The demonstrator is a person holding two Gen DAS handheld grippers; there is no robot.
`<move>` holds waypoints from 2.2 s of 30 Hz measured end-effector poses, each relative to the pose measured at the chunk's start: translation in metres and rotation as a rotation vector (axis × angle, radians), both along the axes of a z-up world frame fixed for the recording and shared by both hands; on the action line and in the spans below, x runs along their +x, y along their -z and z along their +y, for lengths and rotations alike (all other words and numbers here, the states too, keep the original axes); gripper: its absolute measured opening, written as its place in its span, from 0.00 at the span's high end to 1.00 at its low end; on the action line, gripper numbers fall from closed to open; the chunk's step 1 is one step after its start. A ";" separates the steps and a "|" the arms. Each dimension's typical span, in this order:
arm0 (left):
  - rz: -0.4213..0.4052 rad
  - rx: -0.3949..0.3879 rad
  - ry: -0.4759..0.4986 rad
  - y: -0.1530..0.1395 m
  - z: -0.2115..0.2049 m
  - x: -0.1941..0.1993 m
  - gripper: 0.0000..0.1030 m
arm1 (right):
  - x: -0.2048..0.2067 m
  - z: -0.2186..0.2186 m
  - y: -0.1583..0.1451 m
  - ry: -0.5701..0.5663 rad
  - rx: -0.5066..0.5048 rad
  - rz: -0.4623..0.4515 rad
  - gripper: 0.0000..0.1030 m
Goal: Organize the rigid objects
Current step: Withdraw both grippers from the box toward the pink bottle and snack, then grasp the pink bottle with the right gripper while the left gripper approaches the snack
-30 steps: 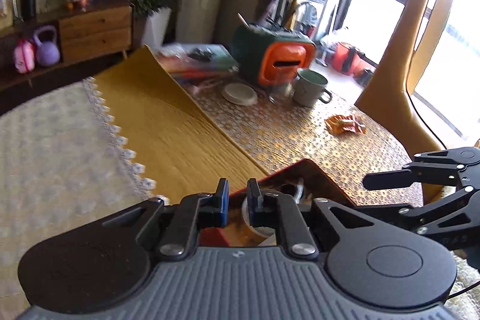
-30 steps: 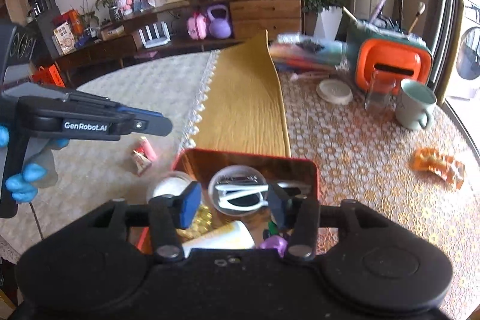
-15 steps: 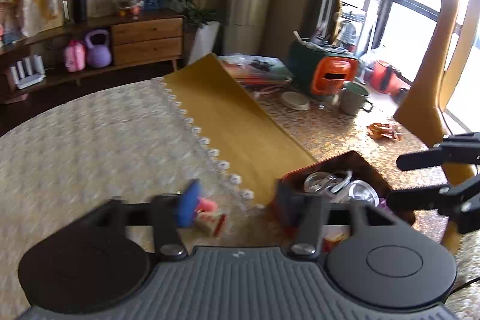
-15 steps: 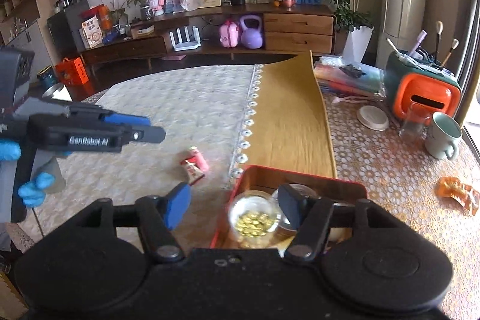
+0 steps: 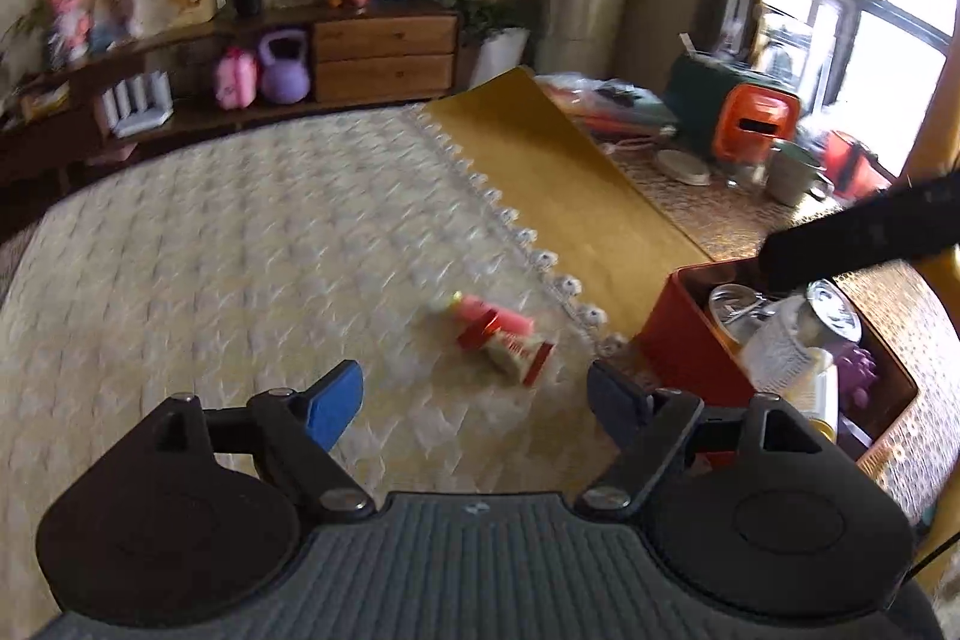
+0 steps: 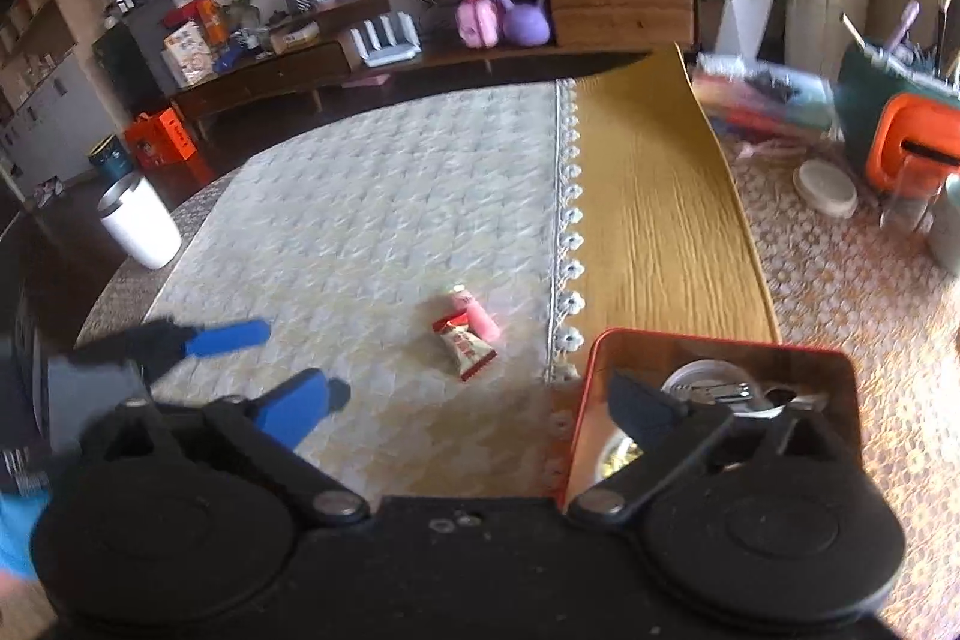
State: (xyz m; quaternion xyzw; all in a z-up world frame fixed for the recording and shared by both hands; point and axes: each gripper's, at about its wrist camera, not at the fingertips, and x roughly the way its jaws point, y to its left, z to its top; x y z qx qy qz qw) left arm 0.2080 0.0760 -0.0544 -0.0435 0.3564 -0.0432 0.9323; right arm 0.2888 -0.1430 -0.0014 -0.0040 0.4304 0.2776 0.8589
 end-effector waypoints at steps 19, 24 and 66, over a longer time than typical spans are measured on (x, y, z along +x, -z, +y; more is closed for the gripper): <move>0.096 -0.093 -0.205 0.042 -0.015 0.048 0.21 | 0.069 0.045 0.034 0.022 -0.079 0.077 0.02; 0.140 -0.127 -0.289 0.056 -0.016 0.068 0.21 | 0.082 0.054 0.046 0.016 -0.100 0.098 0.04; 0.132 -0.176 -0.259 0.071 0.001 0.065 0.46 | 0.119 0.108 0.106 -0.093 -0.218 0.149 0.53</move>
